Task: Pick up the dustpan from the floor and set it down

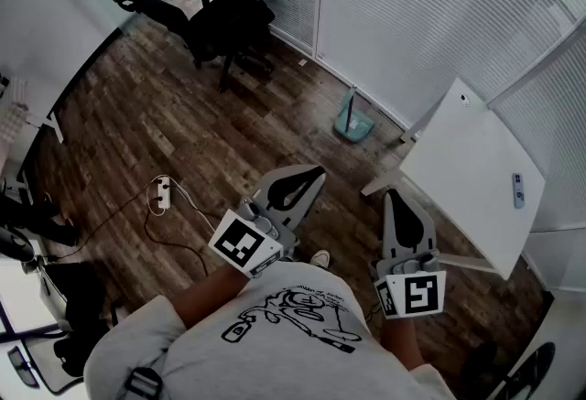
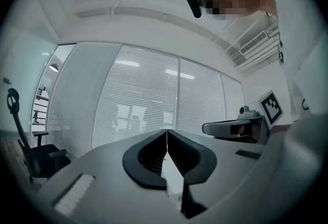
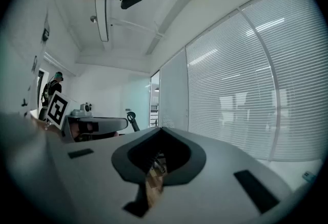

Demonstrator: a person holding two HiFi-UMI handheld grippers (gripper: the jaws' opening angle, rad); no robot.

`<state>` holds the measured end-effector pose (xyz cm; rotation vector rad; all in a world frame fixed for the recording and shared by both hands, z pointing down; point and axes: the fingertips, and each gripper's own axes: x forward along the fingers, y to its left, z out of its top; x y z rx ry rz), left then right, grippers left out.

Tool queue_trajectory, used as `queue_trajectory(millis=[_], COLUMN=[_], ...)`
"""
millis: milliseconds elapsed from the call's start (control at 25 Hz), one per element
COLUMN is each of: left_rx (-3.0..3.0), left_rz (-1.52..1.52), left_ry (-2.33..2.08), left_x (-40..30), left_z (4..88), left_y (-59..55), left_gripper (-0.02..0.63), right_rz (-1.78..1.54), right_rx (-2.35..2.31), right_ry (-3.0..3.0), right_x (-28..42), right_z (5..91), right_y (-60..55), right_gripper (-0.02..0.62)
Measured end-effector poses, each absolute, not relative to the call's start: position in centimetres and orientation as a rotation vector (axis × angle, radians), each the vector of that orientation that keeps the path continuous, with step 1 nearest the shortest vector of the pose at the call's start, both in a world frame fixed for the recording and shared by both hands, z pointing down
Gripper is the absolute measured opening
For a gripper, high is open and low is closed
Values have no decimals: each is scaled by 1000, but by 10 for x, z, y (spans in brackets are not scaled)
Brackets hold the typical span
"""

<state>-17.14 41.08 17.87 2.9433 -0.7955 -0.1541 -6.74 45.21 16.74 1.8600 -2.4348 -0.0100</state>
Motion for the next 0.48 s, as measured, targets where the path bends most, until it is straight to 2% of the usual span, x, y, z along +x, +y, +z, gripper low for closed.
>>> queue_trajectory(millis=[480], left_rx=[2932], left_rz=[-186], left_ry=[-773], left_x=[-199], left_z=[177], left_y=[410], left_gripper=[2], right_rz=[-40], right_rx=[1905], right_ry=[-2438], right_x=[-99], right_z=[161], right_y=[449], right_gripper=[6])
